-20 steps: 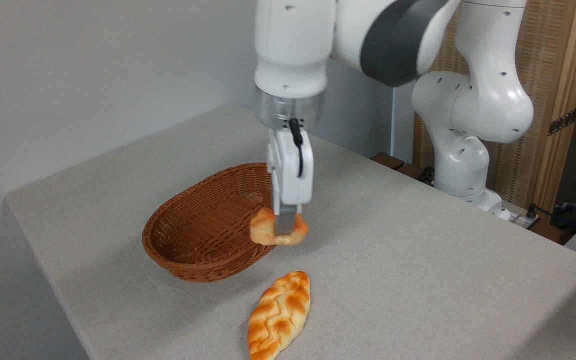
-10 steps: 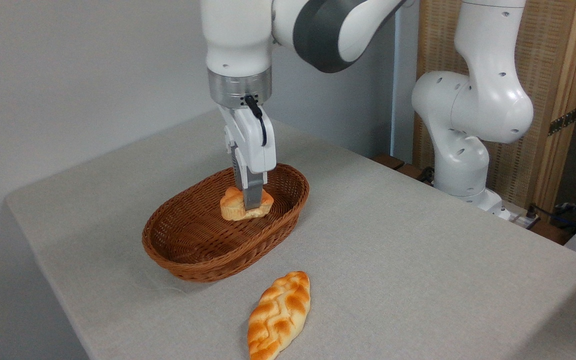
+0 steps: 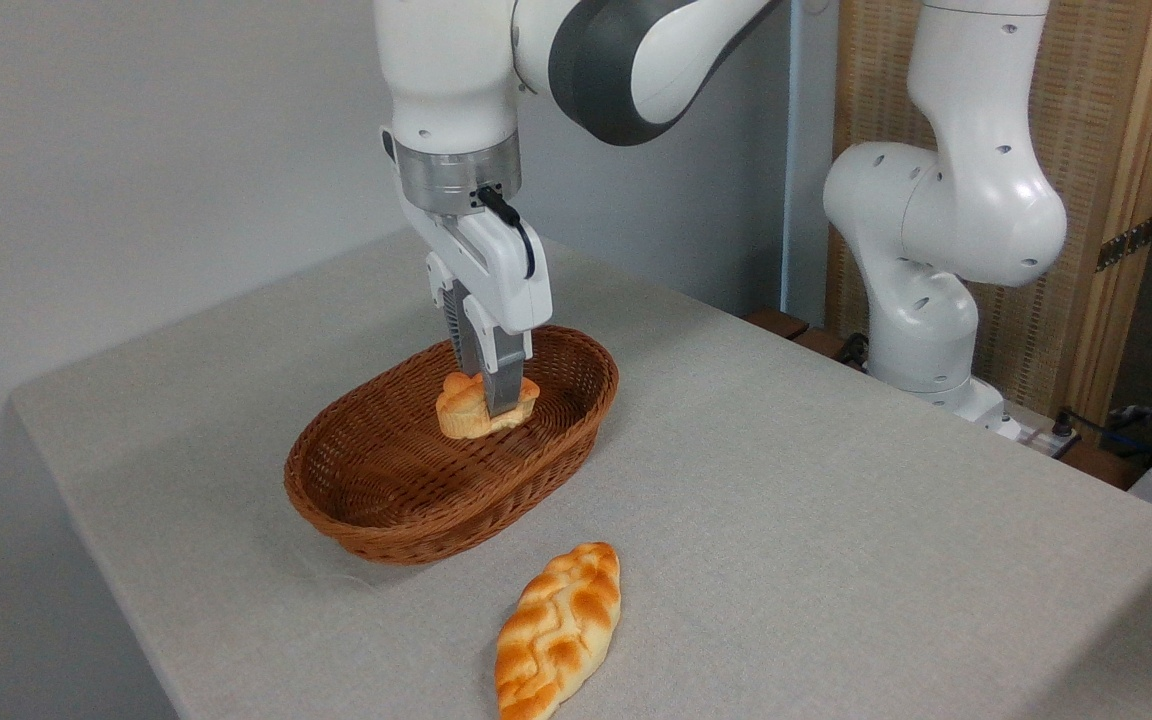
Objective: Put bread into the basket
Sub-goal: 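Lower the bun into the basket and open the gripper, then raise the open gripper up away from the basket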
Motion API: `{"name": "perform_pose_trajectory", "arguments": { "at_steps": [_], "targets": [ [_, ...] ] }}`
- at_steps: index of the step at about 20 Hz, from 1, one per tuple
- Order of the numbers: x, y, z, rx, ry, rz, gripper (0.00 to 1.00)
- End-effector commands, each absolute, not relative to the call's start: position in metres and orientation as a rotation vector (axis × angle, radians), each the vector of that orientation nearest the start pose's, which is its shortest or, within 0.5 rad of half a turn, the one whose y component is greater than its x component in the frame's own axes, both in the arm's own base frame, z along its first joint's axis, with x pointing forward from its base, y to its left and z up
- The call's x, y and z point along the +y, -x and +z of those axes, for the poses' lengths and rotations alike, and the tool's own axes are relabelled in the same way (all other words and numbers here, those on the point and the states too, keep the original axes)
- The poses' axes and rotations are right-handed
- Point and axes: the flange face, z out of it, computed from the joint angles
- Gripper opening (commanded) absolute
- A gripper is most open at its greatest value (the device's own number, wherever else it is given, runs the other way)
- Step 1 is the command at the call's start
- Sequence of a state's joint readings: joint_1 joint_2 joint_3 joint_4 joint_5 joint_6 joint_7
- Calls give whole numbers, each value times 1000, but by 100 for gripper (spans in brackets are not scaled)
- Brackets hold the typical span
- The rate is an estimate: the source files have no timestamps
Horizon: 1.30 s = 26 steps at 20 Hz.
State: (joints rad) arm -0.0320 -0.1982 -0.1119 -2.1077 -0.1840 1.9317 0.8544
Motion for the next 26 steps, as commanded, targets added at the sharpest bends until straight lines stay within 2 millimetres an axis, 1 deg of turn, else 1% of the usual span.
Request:
{"name": "perform_pose_trajectory", "arguments": {
  "at_steps": [1, 2, 4, 14, 19, 22, 23, 26],
  "targets": [
    [-87, -495, 510, 1444, 2921, -114, 100],
    [-87, -495, 511, 1443, 2925, -118, 100],
    [-87, -497, 519, 1431, 2925, -147, 100],
    [-83, -497, 519, 1402, 2939, -138, 100],
    [-80, -499, 528, 1292, 2981, -158, 100],
    [-71, -498, 530, 1281, 2947, -131, 100],
    [-70, -498, 535, 1283, 2926, -133, 100],
    [-68, -500, 539, 1279, 2916, -140, 100]
  ]
}}
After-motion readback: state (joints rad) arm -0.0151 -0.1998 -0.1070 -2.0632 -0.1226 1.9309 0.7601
